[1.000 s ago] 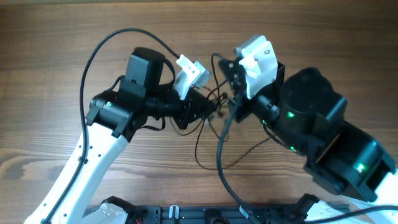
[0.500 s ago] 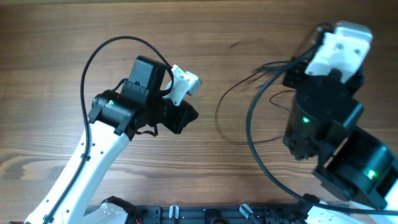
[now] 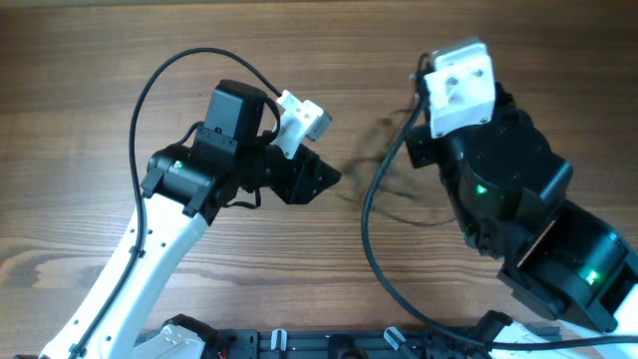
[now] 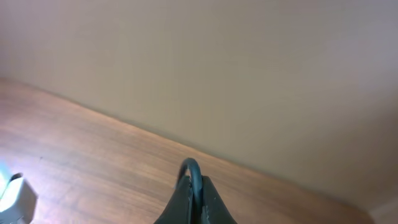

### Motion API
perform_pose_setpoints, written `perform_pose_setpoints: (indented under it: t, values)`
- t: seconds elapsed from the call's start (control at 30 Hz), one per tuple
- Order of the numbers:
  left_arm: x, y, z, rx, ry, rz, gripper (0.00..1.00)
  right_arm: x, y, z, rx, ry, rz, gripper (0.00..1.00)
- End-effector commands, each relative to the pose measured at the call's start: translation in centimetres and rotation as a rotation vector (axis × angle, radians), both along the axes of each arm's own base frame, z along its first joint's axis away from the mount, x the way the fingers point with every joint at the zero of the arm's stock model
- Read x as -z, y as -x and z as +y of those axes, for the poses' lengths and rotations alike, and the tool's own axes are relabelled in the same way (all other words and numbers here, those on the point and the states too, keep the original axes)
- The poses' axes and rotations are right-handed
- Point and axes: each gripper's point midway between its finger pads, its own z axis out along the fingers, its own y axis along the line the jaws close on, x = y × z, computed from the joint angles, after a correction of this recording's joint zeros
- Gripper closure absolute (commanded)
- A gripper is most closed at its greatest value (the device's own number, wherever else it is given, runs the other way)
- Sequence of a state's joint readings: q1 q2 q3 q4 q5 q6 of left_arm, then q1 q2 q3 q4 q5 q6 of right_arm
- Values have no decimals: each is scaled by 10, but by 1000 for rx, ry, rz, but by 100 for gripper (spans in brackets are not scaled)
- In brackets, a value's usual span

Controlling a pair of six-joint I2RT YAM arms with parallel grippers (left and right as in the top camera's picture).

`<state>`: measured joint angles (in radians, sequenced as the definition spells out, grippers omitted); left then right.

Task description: Untangle cables

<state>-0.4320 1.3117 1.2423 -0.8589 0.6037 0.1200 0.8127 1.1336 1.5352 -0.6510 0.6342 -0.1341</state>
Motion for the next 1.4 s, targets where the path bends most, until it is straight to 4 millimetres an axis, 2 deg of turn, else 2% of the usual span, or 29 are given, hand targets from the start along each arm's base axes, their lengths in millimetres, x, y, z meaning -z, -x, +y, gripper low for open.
perform_pose_setpoints:
  t: [0.0, 0.1, 0.13, 0.17, 0.2, 0.27, 0.3, 0.33, 0.37, 0.4, 0.43, 0.47, 0.53, 0.6, 0.67, 0.77, 0.83, 0.9, 1.03, 1.13, 1.27, 1.37]
  values:
    - [0, 8, -3, 27, 15, 22, 53, -11, -4, -10, 67, -78, -25, 96]
    - [2, 18, -7, 54, 12, 50, 53, -8, -8, -9, 88, -136, -11, 96]
    - [3, 20, -8, 60, 11, 54, 53, -4, -8, -2, 60, -146, 8, 94]
    - [3, 23, -11, 70, 9, 56, 54, 0, -9, 6, 22, -142, 26, 83]
    - [3, 24, -12, 76, 9, 55, 55, 4, -9, 14, -10, -137, 42, 79]
    - [3, 25, -13, 79, 9, 55, 62, 9, -12, 20, -27, -131, 56, 77]
    - [3, 25, -13, 79, 9, 55, 73, 11, -13, 22, -27, -121, 61, 76]
    - [3, 25, -13, 79, 9, 55, 78, 12, -14, 22, -27, -121, 61, 76]
    - [3, 25, -13, 79, 9, 55, 79, 12, -14, 22, -27, -120, 62, 76]
    - [3, 25, -13, 78, 9, 55, 78, 12, -14, 22, -27, -120, 61, 75]
    - [3, 25, -13, 78, 8, 55, 74, 12, -14, 22, -27, -119, 61, 67]
    - [3, 24, -12, 78, 8, 54, 66, 12, -14, 22, -27, -118, 62, 57]
    - [5, 23, -11, 67, -5, 49, 59, 18, -13, 21, -25, -99, 82, 40]
    - [6, 20, -9, 56, -19, 41, 57, 41, -11, 20, -13, -48, 158, 19]
    - [8, 14, -6, 26, -37, 26, 61, 85, -8, 16, 41, -12, 310, 9]
    - [6, 8, -3, -9, -26, 32, 62, 134, -11, 5, 156, -6, 466, 2]
    - [6, 6, 0, -31, -23, 45, 62, 171, -23, -6, 257, -20, 566, 0]
    - [7, 6, 1, -32, -27, 52, 62, 201, -42, -8, 264, -59, 669, 0]
    - [9, 10, 2, -32, -35, 68, 61, 234, -83, -24, 277, -222, 786, 0]
    - [9, 9, 2, -32, -35, 68, 60, 262, -106, -50, 311, -330, 877, 0]
    - [9, 9, 2, -32, -35, 68, 59, 303, -115, -83, 418, -319, 972, 0]
    - [9, 9, 2, -32, -34, 65, 58, 336, -108, -86, 456, -280, 1075, 0]
